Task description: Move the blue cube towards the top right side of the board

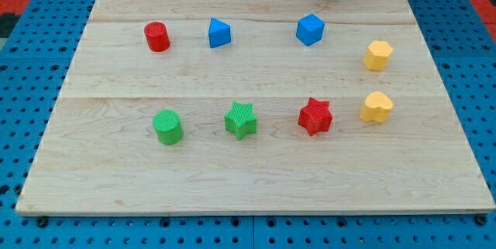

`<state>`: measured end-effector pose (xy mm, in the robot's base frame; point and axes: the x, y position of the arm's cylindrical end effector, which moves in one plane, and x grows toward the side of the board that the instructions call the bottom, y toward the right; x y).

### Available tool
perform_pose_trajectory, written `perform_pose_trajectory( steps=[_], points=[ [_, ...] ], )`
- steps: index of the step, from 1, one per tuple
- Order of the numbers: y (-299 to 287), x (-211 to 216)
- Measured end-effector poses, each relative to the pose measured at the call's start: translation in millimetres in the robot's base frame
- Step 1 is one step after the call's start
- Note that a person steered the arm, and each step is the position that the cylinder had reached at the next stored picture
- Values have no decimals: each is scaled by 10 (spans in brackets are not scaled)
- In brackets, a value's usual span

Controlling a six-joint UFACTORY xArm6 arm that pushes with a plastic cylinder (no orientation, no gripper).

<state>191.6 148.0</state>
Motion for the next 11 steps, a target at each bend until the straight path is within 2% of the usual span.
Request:
perform_pose_trajectory(
  steps=[3,4,6,7,8,10,11],
  points=[
    [-595,17],
    [-950,53],
    [-950,120],
    [-932,1184],
    [-932,1200],
    [147,1201],
    [195,1201]
  ],
)
